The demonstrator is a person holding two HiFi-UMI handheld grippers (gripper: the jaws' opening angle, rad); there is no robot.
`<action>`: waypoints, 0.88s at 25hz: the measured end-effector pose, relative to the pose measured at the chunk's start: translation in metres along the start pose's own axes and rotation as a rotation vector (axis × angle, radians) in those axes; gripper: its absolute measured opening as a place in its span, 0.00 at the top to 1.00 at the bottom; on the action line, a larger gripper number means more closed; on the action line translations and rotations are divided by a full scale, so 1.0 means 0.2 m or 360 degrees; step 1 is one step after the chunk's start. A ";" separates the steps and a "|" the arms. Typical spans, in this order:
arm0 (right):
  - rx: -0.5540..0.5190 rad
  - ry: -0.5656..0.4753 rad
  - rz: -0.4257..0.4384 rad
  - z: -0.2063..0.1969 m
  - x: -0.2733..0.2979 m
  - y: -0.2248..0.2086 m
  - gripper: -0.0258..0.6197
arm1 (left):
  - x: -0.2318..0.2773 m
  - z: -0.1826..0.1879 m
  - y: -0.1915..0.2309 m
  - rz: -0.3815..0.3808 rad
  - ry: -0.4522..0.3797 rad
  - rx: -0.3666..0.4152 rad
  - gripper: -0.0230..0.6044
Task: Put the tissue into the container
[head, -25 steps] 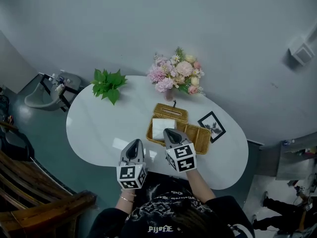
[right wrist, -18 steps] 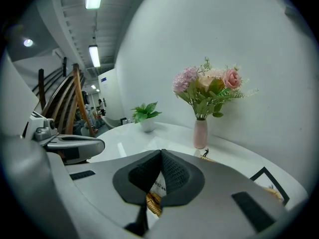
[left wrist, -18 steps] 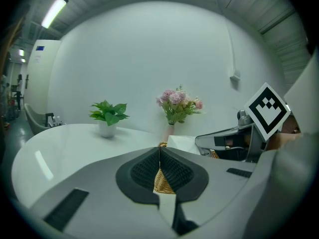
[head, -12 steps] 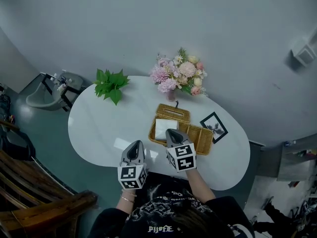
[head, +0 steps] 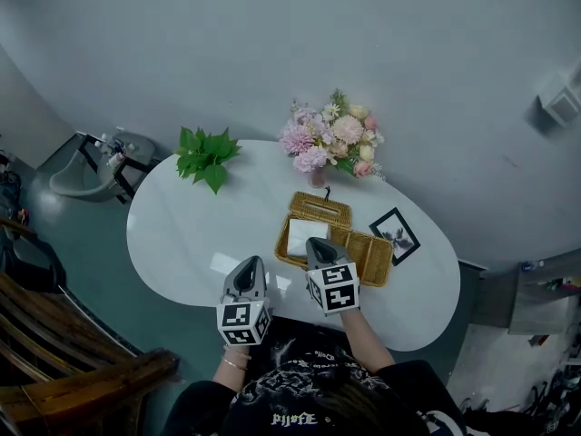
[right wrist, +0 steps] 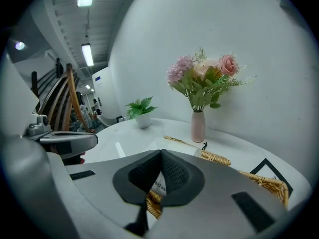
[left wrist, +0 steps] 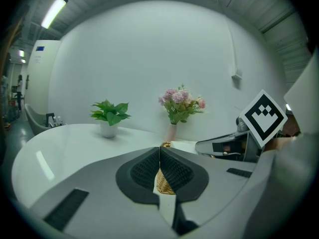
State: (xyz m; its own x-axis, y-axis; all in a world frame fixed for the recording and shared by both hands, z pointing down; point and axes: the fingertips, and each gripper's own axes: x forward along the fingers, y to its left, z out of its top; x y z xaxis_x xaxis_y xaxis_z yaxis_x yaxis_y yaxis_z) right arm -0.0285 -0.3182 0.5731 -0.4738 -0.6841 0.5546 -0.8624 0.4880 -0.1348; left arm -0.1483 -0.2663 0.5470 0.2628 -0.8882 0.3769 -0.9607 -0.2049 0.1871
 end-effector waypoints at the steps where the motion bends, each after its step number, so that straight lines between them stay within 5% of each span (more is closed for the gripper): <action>1: -0.0002 0.0009 -0.0001 -0.01 0.01 0.00 0.92 | 0.00 0.00 0.00 -0.0003 0.0003 -0.0009 0.92; 22: 0.0091 0.0140 -0.0054 -0.07 0.07 0.00 0.92 | 0.04 -0.04 0.02 -0.0027 0.0027 -0.0049 0.92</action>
State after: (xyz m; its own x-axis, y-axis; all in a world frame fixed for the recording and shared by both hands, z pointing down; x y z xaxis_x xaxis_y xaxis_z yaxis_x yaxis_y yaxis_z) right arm -0.0325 -0.3193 0.5927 -0.4285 -0.6482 0.6294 -0.8878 0.4315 -0.1600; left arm -0.1482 -0.2718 0.5575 0.2809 -0.8774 0.3888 -0.9530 -0.2072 0.2211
